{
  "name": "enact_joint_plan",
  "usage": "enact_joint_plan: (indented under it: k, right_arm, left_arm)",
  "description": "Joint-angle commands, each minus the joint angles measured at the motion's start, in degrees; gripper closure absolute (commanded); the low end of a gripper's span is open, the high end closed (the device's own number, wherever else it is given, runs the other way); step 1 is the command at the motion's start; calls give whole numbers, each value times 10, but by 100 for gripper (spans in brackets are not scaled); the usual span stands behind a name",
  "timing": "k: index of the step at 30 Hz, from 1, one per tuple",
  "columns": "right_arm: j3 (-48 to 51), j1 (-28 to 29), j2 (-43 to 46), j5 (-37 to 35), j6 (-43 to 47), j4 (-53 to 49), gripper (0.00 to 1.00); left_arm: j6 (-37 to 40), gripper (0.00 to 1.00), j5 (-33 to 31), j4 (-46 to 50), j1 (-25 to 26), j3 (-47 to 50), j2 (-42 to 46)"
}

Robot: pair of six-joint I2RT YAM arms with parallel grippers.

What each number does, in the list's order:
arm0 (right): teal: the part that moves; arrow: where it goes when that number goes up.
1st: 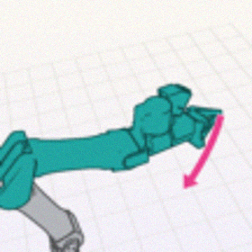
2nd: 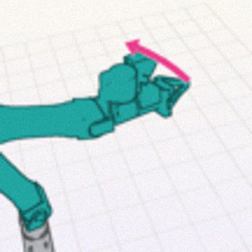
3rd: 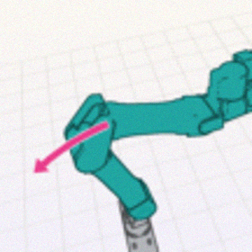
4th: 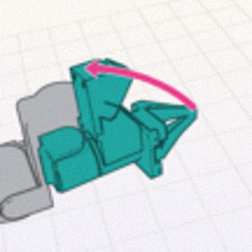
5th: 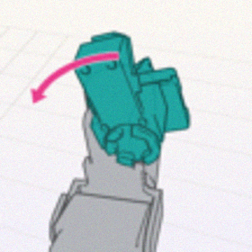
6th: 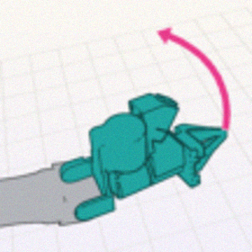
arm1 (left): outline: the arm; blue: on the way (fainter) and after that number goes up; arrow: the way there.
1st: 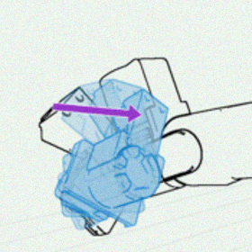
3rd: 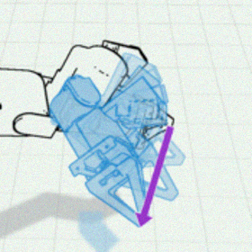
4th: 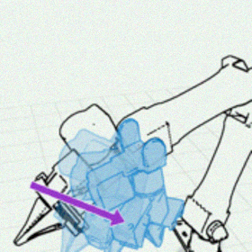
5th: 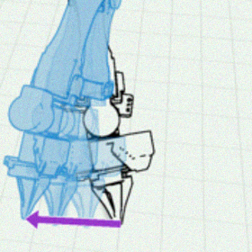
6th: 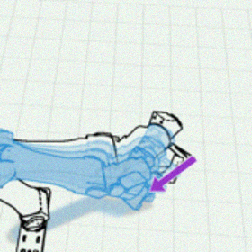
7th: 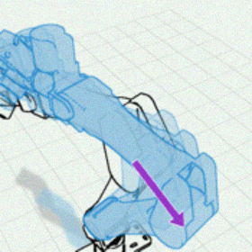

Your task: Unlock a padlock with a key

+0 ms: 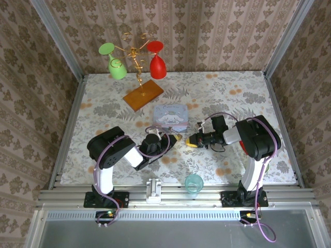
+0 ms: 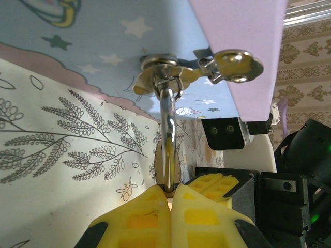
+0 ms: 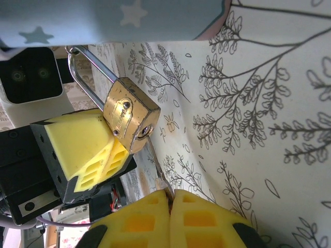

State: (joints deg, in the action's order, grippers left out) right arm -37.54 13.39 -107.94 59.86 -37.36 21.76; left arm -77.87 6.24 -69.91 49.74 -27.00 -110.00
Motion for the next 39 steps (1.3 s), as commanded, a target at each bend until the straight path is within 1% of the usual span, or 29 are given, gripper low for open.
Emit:
enact_joint_plan:
  k: [1, 4, 10, 14, 18, 20, 25, 29, 34, 39]
  right_arm:
    - [-12, 0, -21, 24, -5, 13, 100]
    - [-6, 1, -31, 34, -28, 52, 100]
    - [-9, 0, -46, 38, -50, 85, 100]
    - [-15, 1, -48, 37, -33, 62, 100]
    - [-23, 1, -32, 17, 23, -30, 100]
    - [-27, 1, -29, 13, 37, -51, 100]
    - [-25, 2, -26, 23, 33, -39, 100]
    - [-22, 6, -32, 41, -4, 18, 100]
    - [-32, 8, -52, 45, -22, 47, 100]
    - [-41, 4, -53, 44, -2, 21, 100]
  left_arm:
    - [-10, 100, 3, -26, 0, 5, -6]
    - [-7, 100, 3, -21, 1, 1, -3]
    - [-22, 100, 1, -37, 4, 3, -14]
    - [-23, 100, -2, -37, 4, 5, -12]
    - [-20, 100, -2, -36, 2, 3, -8]
    - [-20, 100, 1, -35, 1, 0, -7]
    - [-18, 100, 0, -34, -1, 2, -2]
    - [-19, 100, 4, -35, 0, 0, -3]
    - [-23, 100, 7, -35, 3, 1, -1]
    - [-18, 100, 20, -32, 3, -1, 9]
